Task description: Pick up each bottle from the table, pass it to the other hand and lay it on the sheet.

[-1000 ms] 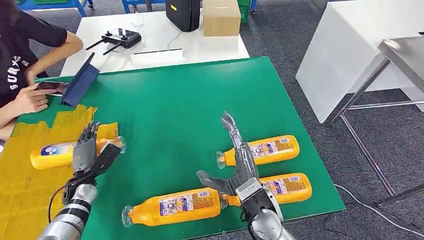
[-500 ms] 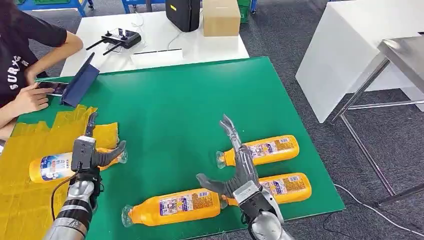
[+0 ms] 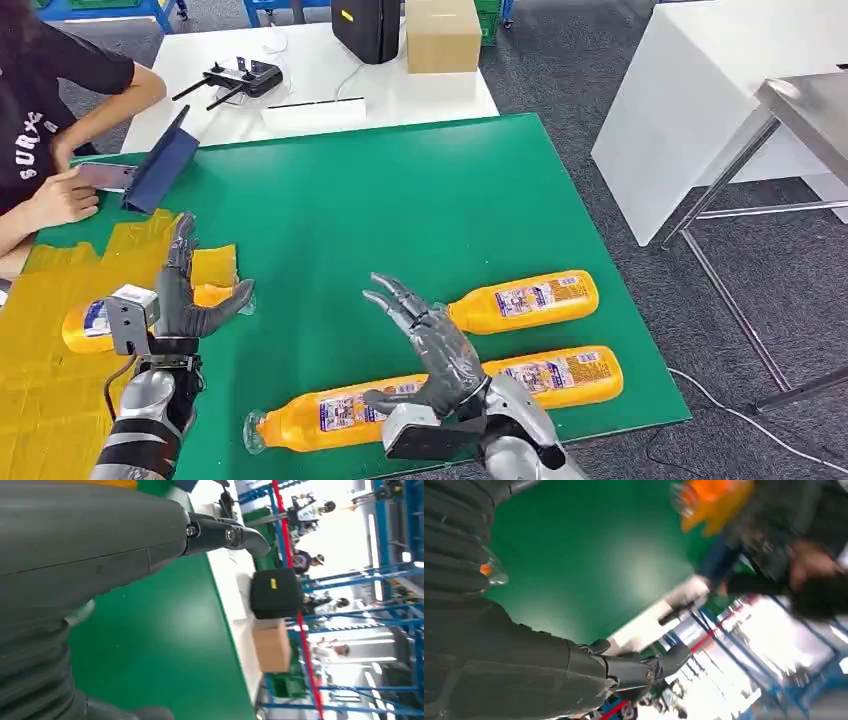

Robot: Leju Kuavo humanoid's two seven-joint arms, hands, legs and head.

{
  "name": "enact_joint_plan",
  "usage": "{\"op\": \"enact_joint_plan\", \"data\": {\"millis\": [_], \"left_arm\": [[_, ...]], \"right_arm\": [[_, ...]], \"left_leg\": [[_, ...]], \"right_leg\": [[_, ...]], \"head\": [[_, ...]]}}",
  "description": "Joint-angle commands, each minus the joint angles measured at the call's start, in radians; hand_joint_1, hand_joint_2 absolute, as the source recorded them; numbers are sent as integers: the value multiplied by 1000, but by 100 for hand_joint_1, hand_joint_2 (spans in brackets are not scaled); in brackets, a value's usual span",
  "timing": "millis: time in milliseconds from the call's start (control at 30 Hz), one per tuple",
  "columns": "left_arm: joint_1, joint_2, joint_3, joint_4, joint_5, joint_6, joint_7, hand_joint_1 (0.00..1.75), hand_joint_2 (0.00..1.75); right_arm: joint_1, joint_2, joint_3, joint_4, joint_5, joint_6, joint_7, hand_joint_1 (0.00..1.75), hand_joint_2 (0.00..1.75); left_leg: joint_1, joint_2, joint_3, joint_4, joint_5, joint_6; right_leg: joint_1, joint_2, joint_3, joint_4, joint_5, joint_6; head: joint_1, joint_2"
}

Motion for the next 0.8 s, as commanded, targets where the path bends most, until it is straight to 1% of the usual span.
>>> {"op": "enact_joint_plan", "data": {"millis": [33, 233, 267, 300, 333, 433, 467, 567, 667, 767, 800], "left_arm": [[-65, -29, 26, 70, 43, -18, 9, 0, 175], [-74, -30, 24, 81, 44, -17, 7, 0, 175], [-74, -30, 24, 81, 44, -17, 7, 0, 175], [-74, -30, 24, 81, 44, -17, 7, 0, 175], [-74, -30, 24, 81, 44, -17, 7, 0, 175], [-74, -30, 24, 81, 44, -17, 7, 0, 175], [-77, -32, 25, 88, 47, -12, 2, 0, 175], [-93, -40, 32, 115, 67, -10, 0, 0, 175], [-98, -41, 33, 129, 76, -10, -4, 0, 175], [-105, -47, 37, 149, 88, -9, -5, 0, 175], [-107, -49, 37, 156, 91, -9, -5, 0, 175]], "right_arm": [[-200, -66, 265, 240, 83, 52, 35, 0, 175], [-212, -65, 282, 248, 84, 58, 35, 0, 175], [-212, -65, 282, 248, 84, 58, 35, 0, 175], [-212, -65, 282, 248, 84, 58, 35, 0, 175], [-212, -65, 282, 248, 84, 58, 35, 0, 175], [-212, -65, 282, 248, 84, 58, 35, 0, 175], [-220, -72, 299, 247, 77, 68, 41, 0, 175], [-245, -67, 336, 281, 65, 82, 53, 0, 175], [-266, -58, 361, 324, 93, 67, 91, 0, 175], [-291, -51, 384, 372, 95, 70, 100, 0, 175], [-297, -51, 391, 381, 96, 71, 102, 0, 175]], "left_leg": [[2, -1, 3, 0, 0, -1], [1, -3, 2, -1, 0, -1], [2, -5, 5, 0, -1, -2], [1, -3, 3, -1, 0, -1], [2, -5, 4, -1, 0, -1], [1, -3, 2, 0, 0, -1], [1, -4, 3, 0, 0, -1], [1, -4, 2, 0, 0, -1], [0, -3, 2, -1, 1, -1], [3, -6, 5, 0, 0, -2], [1, -3, 3, -1, 0, -1]], "right_leg": [[1, 3, 3, -1, 0, 0], [0, 0, 2, -1, 0, 0], [2, 1, 6, -2, -1, 0], [1, 0, 3, -1, 0, 0], [1, 0, 5, -1, -1, 0], [0, 0, 2, -1, 0, 0], [1, 0, 4, -1, -1, 0], [1, 0, 3, -1, 0, 0], [0, 0, 2, -1, 0, 0], [2, 1, 6, -2, -1, -1], [0, 0, 3, -1, 0, 0]], "head": [[0, 0], [0, 0], [0, 0], [0, 0], [0, 0], [0, 0], [0, 0], [0, 0], [0, 0], [0, 0], [0, 0]]}}
